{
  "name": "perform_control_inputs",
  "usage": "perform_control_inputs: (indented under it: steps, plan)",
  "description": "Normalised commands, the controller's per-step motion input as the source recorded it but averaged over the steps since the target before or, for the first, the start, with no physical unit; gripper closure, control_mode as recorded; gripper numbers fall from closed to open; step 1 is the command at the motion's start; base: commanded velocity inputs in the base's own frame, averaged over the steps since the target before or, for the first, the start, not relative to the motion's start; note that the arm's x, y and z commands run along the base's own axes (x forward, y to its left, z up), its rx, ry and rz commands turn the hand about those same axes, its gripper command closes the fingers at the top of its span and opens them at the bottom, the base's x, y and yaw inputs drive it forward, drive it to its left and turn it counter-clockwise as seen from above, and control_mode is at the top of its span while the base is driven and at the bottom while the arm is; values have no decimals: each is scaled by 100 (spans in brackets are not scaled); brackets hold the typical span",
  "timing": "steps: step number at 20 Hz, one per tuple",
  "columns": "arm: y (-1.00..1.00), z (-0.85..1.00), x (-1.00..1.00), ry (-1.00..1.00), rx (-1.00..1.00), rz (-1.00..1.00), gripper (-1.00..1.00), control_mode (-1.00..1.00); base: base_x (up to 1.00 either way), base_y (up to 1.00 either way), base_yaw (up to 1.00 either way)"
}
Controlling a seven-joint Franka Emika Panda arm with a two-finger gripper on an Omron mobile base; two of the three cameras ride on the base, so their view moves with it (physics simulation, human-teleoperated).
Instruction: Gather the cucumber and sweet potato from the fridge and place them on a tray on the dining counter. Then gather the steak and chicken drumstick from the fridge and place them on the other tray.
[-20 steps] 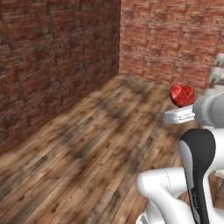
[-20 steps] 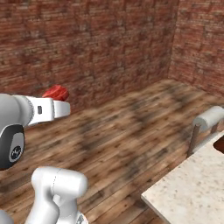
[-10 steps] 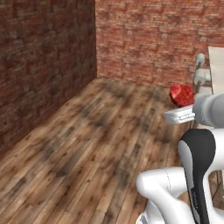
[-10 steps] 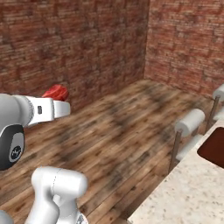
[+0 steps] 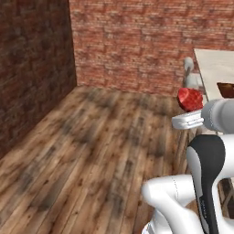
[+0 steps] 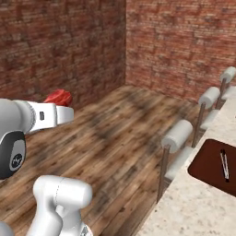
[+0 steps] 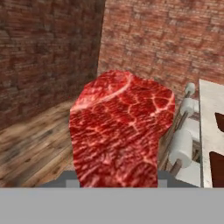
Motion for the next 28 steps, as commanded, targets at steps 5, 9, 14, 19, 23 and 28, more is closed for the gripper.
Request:
perform_control_inputs:
  steps: [5,9,14,19,23,28]
  plan:
    - [0,0,0,0,0,0,100,100,70,0,-28]
    - [0,0,0,0,0,0,100,100,64,1,-26]
    - [0,0,0,0,0,0,100,100,63,9,-24]
    - [0,0,0,0,0,0,100,100,61,18,-24]
    - [0,0,0,0,0,0,100,100,58,26,-25]
    - [0,0,0,0,0,0,100,100,53,31,-24]
